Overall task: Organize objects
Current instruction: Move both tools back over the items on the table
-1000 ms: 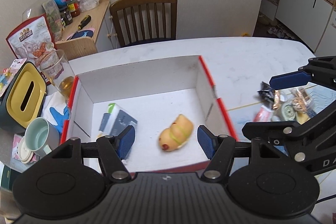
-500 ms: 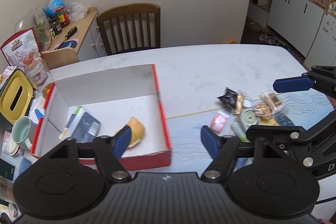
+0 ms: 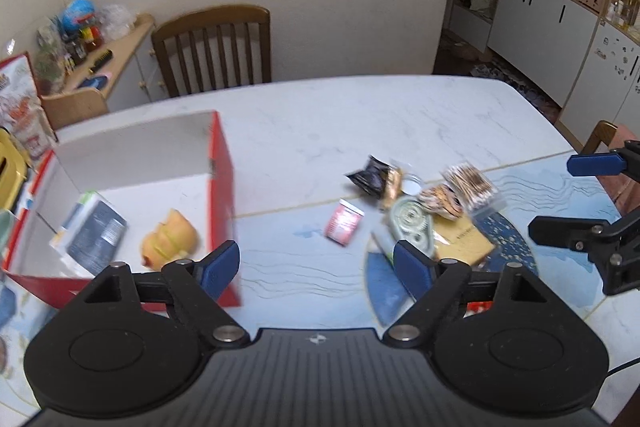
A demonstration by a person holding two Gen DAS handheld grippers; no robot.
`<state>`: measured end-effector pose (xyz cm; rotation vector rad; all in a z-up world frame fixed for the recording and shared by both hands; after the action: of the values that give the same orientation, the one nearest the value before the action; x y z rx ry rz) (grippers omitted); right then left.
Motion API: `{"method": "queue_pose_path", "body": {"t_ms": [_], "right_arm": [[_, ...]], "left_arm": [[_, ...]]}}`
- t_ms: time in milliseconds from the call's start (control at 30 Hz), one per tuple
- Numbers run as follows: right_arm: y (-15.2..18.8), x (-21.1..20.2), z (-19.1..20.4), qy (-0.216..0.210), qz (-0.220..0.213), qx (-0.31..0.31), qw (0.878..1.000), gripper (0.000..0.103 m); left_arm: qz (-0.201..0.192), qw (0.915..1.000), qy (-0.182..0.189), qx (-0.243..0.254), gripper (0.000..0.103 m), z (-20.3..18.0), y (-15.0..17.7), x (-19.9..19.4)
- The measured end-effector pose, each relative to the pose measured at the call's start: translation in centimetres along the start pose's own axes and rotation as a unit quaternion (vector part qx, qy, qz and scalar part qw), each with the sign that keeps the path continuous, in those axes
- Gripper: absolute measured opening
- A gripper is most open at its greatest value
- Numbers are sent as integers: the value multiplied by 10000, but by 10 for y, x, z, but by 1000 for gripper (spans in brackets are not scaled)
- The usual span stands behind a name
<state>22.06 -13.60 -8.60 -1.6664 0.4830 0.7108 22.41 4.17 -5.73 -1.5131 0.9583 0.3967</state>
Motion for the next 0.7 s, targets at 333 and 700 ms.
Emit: {"method": "queue_pose_path", "body": {"t_ms": [333, 700], "right_arm": [[53, 16, -54, 573, 273, 40, 9980, 103], [96, 37, -49, 631, 434, -264, 9967, 102]], "left_arm": [[205, 9993, 308, -107, 87, -38, 24, 49], [513, 9980, 91, -346, 87, -45, 55, 108]]}}
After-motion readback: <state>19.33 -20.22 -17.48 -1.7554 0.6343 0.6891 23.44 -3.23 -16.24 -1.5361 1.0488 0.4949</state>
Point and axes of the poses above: each gripper's, at about its wrist camera, not at the fingertips, and x roughly the way its jaws point, z to its left, y to its underside, the point moved 7 cm from there along x, roughly the way its jaws point, and after that the axes turned 15 degrees about y, right-handed, at the moved point
